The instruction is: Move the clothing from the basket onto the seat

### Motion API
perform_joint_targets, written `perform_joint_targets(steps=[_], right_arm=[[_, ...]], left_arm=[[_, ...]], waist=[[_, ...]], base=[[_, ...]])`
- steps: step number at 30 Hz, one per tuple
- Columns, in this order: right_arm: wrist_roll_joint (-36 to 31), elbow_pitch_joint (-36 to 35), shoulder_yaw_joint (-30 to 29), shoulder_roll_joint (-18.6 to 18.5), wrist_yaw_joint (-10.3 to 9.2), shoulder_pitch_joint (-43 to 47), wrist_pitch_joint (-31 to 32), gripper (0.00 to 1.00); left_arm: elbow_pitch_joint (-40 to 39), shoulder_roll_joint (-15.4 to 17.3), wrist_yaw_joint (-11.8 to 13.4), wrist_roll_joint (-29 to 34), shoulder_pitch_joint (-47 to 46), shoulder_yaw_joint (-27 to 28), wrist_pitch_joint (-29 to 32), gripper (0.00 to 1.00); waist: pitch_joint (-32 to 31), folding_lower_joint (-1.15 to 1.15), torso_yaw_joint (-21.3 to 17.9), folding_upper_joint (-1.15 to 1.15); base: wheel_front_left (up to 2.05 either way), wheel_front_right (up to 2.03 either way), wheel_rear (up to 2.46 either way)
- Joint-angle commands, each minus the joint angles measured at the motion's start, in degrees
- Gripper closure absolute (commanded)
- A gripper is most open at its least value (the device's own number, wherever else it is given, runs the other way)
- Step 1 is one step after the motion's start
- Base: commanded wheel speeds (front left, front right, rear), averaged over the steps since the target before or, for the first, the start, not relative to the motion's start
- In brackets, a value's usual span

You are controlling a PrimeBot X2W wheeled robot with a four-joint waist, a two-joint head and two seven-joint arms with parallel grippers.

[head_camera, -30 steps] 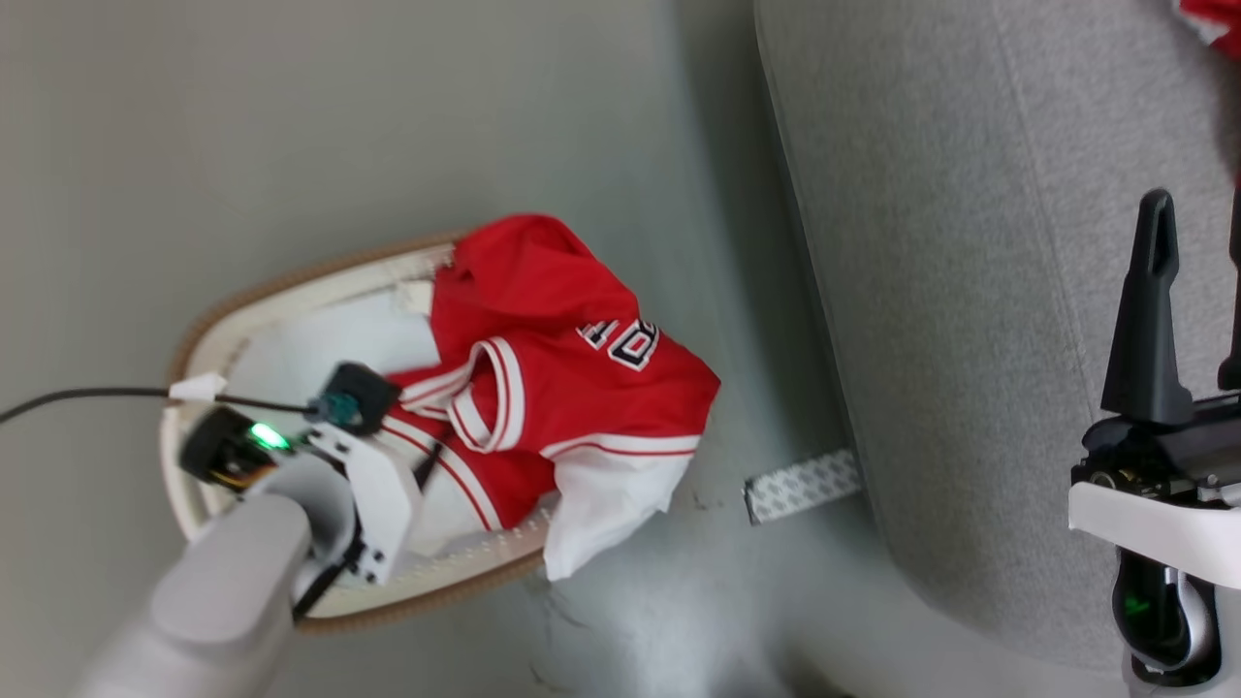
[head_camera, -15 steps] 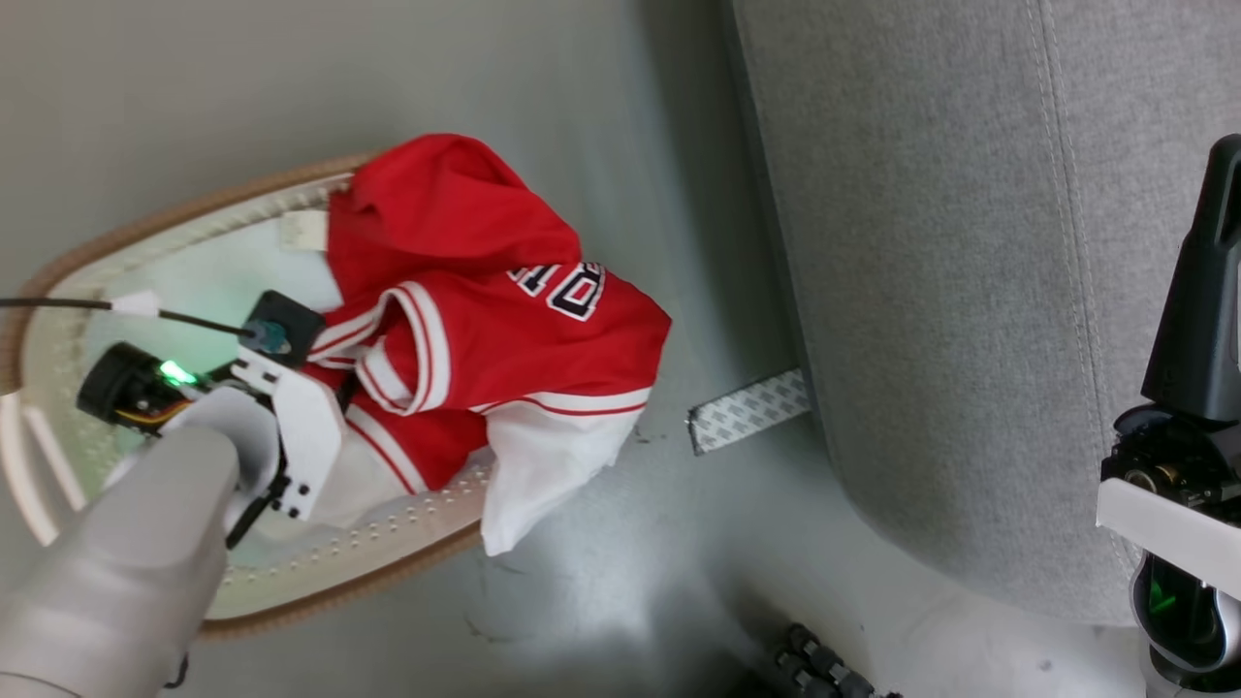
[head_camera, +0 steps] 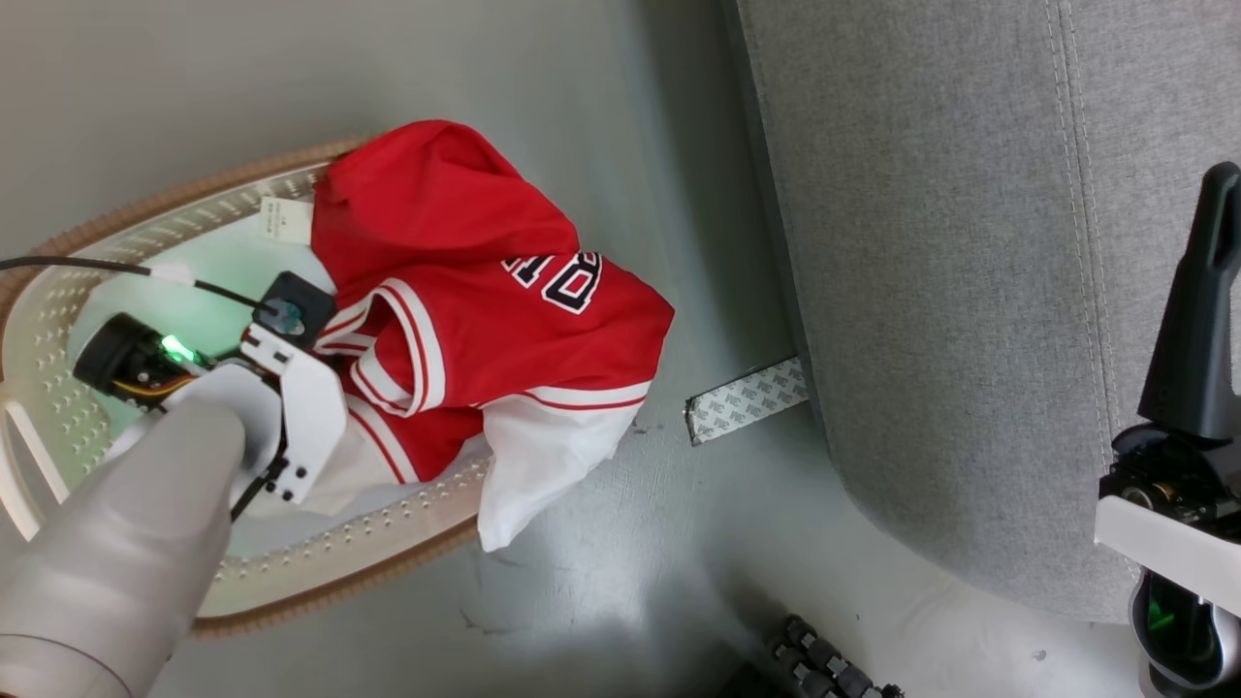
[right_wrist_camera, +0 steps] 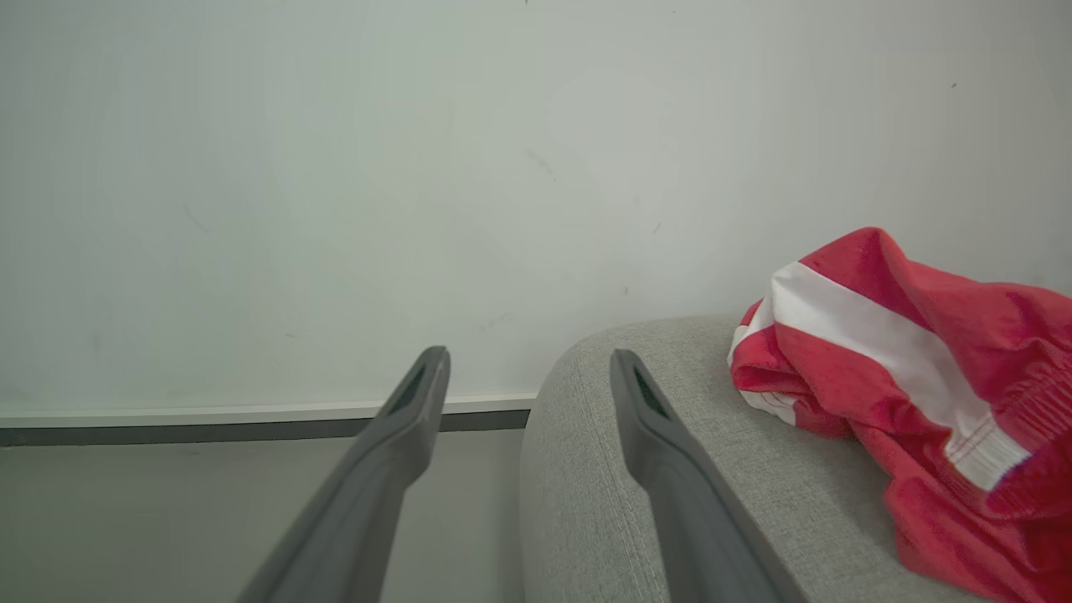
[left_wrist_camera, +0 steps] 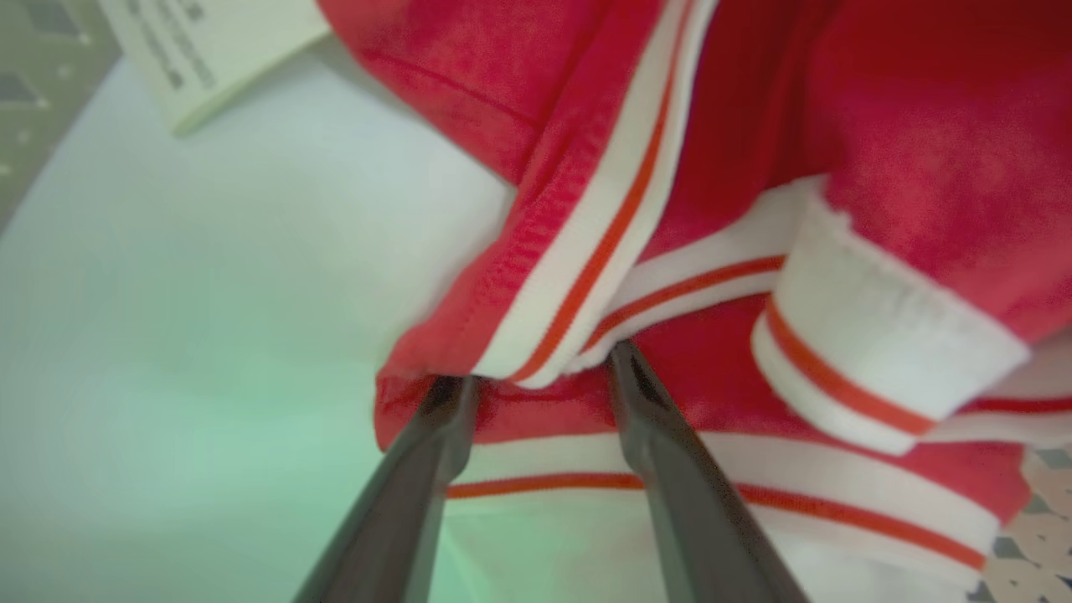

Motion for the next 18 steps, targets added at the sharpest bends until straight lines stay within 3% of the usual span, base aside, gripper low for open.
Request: perform_joint_targets(steps=[1, 8, 18], right_arm=[[0.1, 0.5, 0.0, 0.1, -0.13, -0.4, -0.1, 0.0], [-0.2, 2.5, 0.3, 0.1, -0.13, -2.5, -0.1, 0.0], [-3.8, 5.4, -1.2, 0.1, -0.13, -1.3, -0.1, 0.0]], left_arm=[[1.1, 0.1, 0.1, -0.4, 0.8, -0.5, 0.2, 1.0], [0.1, 0.0, 0.1, -3.2, 0.6, -1.4, -3.5, 1.0], [-1.4, -5.9, 0.1, -9.1, 5.6, -1.4, -13.4, 1.0]], waist=[[-0.1, 0.0, 0.0, 0.0], [-2.5, 0.0, 0.1, 0.0], [-14.5, 0.0, 5.2, 0.0]], base=[[0.0, 0.0, 0.0], [0.0, 0.0, 0.0], [0.0, 0.0, 0.0]])
